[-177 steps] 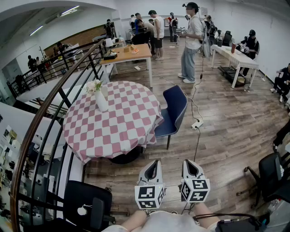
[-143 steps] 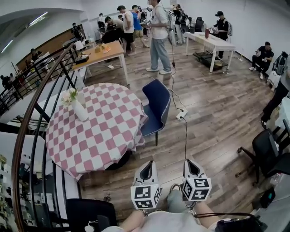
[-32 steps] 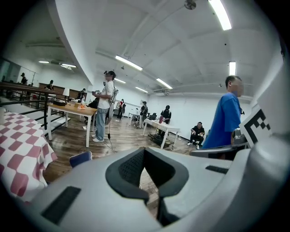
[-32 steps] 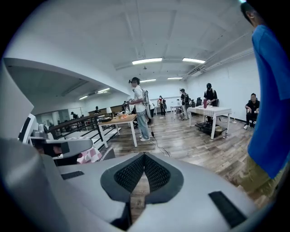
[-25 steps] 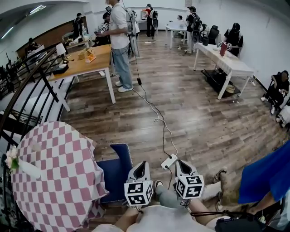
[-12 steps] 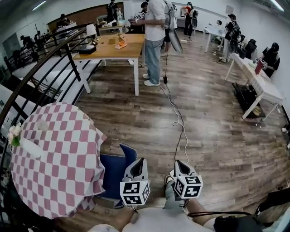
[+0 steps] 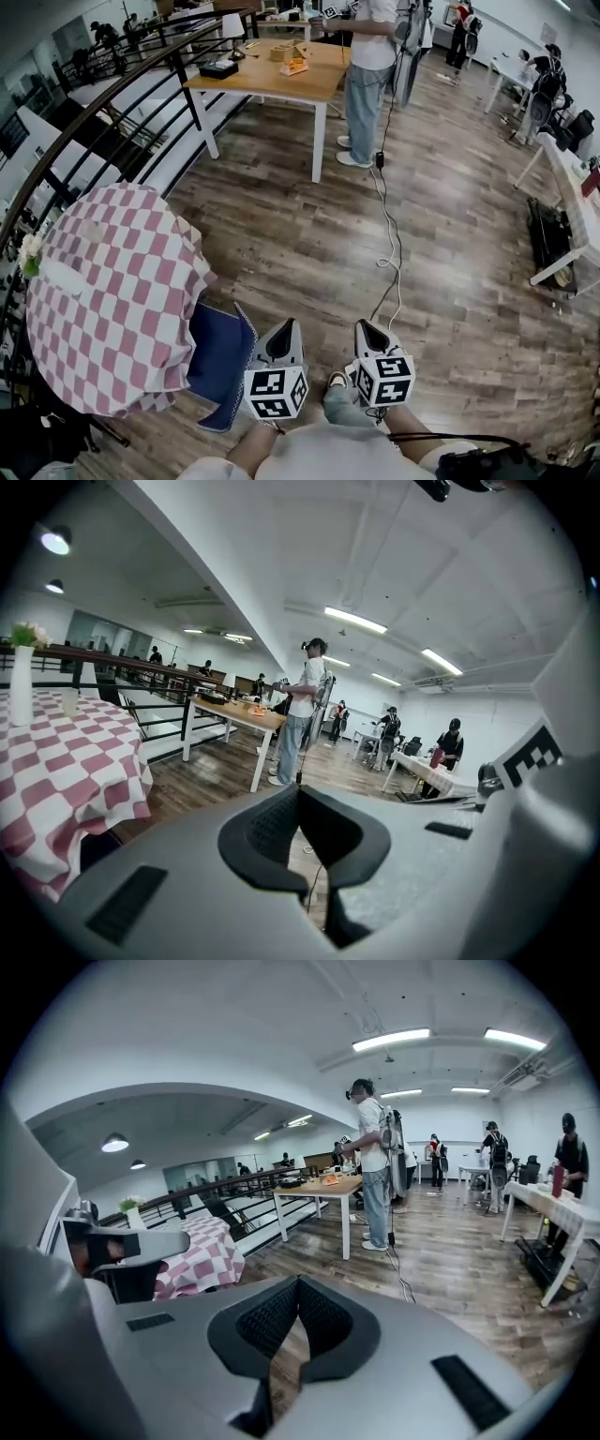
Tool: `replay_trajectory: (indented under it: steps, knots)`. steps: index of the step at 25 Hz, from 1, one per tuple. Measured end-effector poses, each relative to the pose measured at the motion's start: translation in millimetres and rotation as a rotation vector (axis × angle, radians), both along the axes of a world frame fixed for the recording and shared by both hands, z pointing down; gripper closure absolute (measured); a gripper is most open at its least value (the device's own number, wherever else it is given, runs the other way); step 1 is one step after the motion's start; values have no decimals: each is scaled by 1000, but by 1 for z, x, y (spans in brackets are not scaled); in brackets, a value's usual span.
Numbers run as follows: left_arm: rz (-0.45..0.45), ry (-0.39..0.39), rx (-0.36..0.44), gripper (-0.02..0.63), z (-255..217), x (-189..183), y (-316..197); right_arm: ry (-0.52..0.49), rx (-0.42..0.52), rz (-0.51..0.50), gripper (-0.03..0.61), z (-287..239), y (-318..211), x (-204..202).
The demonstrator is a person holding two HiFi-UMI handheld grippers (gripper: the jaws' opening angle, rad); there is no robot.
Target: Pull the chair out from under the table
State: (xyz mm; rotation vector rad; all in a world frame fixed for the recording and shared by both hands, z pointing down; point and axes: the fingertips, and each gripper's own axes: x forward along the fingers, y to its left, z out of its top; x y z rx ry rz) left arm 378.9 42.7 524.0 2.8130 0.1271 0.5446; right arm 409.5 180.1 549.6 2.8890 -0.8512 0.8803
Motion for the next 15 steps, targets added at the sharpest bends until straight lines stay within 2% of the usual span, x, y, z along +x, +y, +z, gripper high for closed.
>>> replay_trajectory:
  steps: [7,15]
  knots:
    - [-104,-16,14,611,-3,21,20,-12,14,-106,563,-2,15,37]
    - [-288,-40,33,611,3,5,5,-27,32,-285,563,1,-12,51]
